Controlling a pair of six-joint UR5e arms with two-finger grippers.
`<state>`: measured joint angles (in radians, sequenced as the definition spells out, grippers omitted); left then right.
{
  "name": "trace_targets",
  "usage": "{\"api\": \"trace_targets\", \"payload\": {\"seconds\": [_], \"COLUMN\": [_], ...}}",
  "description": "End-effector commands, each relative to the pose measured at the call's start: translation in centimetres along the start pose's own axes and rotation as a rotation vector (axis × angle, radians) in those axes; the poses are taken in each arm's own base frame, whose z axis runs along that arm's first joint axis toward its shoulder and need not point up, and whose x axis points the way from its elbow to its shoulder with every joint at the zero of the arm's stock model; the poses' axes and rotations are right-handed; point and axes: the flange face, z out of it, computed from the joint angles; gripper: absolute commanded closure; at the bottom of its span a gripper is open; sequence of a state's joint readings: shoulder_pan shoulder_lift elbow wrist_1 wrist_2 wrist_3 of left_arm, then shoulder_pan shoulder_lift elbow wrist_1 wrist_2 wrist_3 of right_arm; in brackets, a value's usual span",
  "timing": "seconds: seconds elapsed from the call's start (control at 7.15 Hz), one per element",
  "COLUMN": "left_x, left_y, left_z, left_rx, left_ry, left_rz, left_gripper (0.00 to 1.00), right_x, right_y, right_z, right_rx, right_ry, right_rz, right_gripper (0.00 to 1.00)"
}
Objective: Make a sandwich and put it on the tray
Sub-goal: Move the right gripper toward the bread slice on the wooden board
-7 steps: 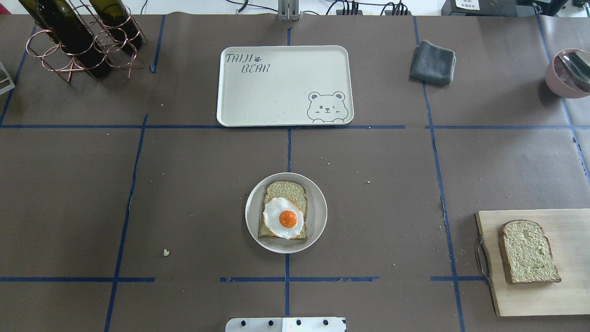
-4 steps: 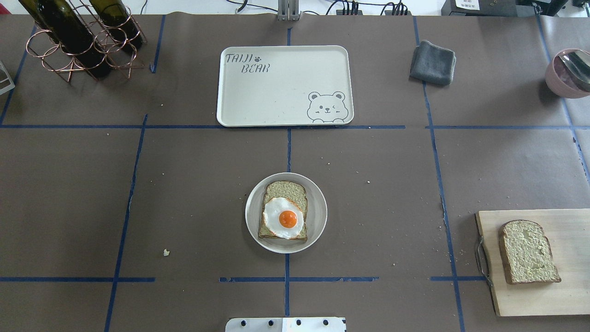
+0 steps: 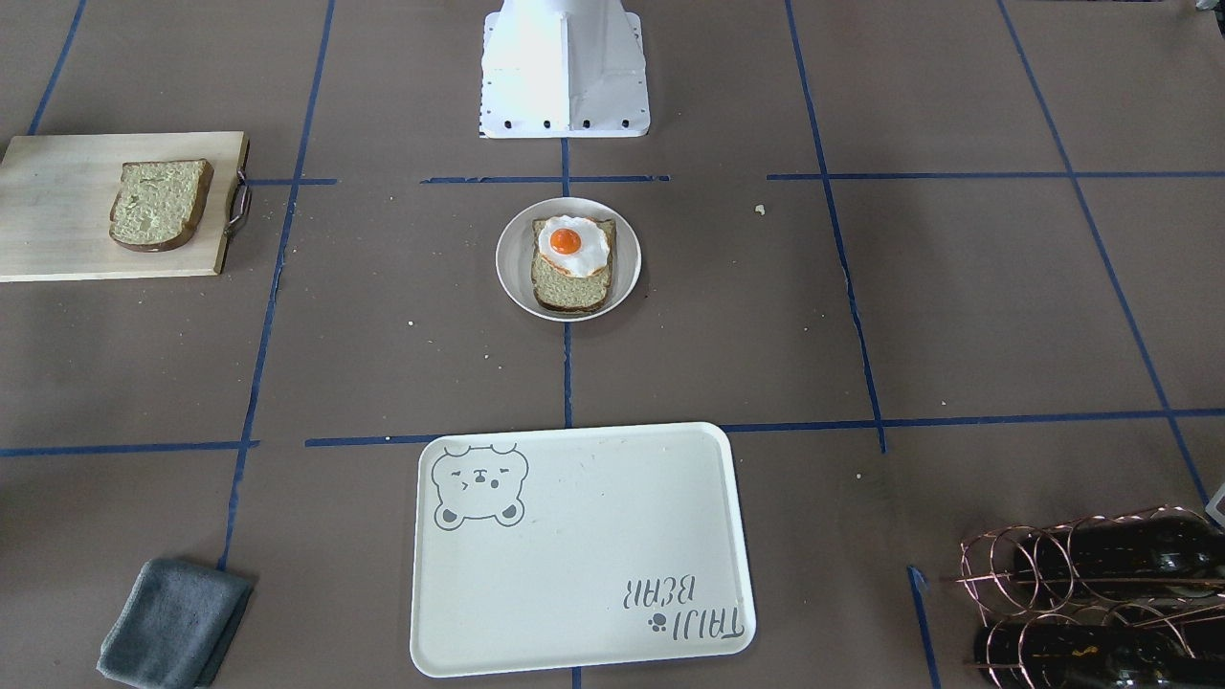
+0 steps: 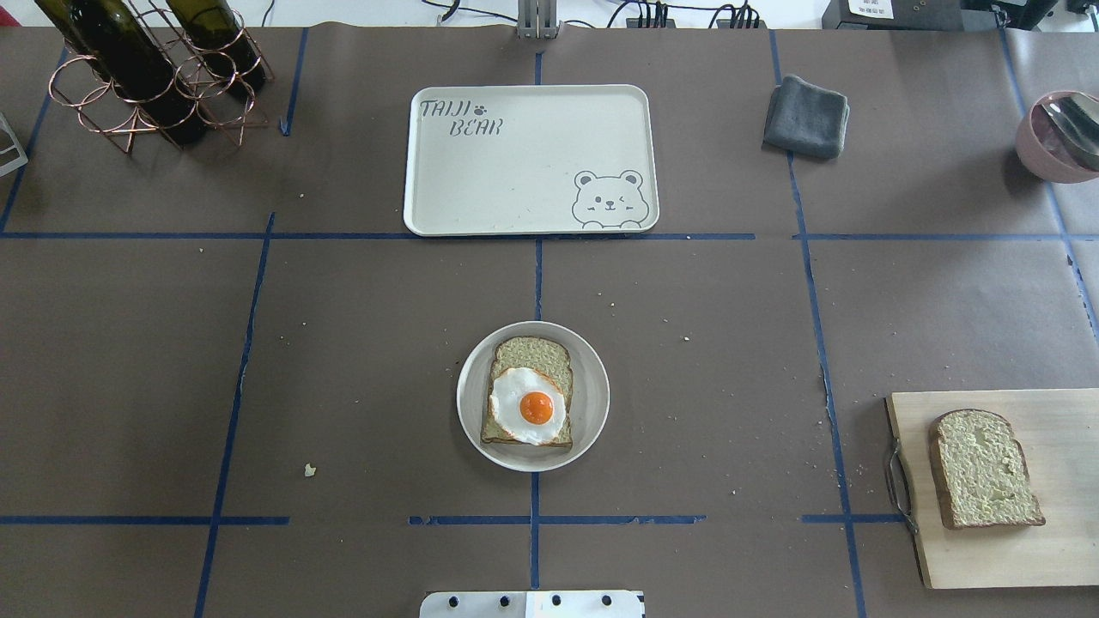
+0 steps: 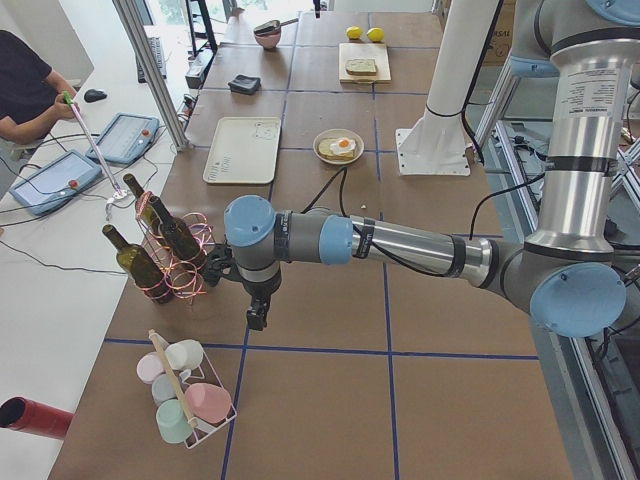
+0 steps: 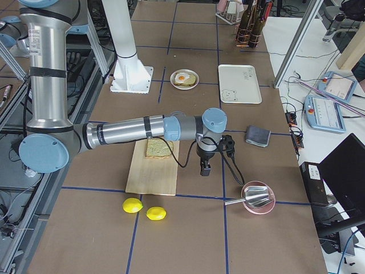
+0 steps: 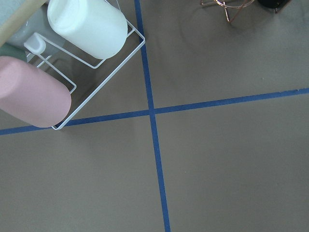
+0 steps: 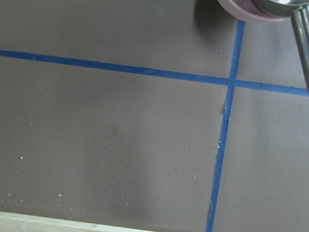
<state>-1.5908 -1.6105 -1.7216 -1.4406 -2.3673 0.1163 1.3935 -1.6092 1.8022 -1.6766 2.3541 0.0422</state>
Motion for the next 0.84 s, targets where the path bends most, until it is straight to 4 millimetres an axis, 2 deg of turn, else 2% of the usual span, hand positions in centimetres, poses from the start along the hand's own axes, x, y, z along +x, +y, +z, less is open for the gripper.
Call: {"api": "trace_targets", "payload": {"seconds": [0.0,0.14,0.28,0.42,0.56,0.7], "left_x": [0.3,0.7,0.5,0.5,0.7,0.6], "left_y": [-0.4,-0.5,-0.3,-0.3,-0.4,-0.4], "left_z": [-0.4,-0.7,-0.6,-0.6,-0.7,-0.6], "left_rx": [0.011,0.031,0.047,0.056,0.060,0.058], "left_ry": [-0.003,-0.006,-0.007,-0.009,-0.008,-0.007], "left_rz": [0.015,0.036,0.052,0.061,0.066,0.063], "left_gripper": [0.00,0.00,0.00,0.00,0.00,0.00], "right_x": [-5.4,-8.3,-11.4,-11.7,-10.3,-10.6], "right_y": [0.7,3.2,3.9,7.3,11.3,11.9], "right_z": [1.2,2.0,2.9,5.4,6.8,7.6], "right_rx": [-0.031,-0.063,-0.035,0.032,0.093,0.075], "right_ry": [-0.027,-0.029,-0.050,-0.076,-0.101,-0.107], "right_rz": [-0.065,-0.052,-0.023,0.007,0.050,0.072], "right_gripper": [0.00,0.00,0.00,0.00,0.00,0.00]}}
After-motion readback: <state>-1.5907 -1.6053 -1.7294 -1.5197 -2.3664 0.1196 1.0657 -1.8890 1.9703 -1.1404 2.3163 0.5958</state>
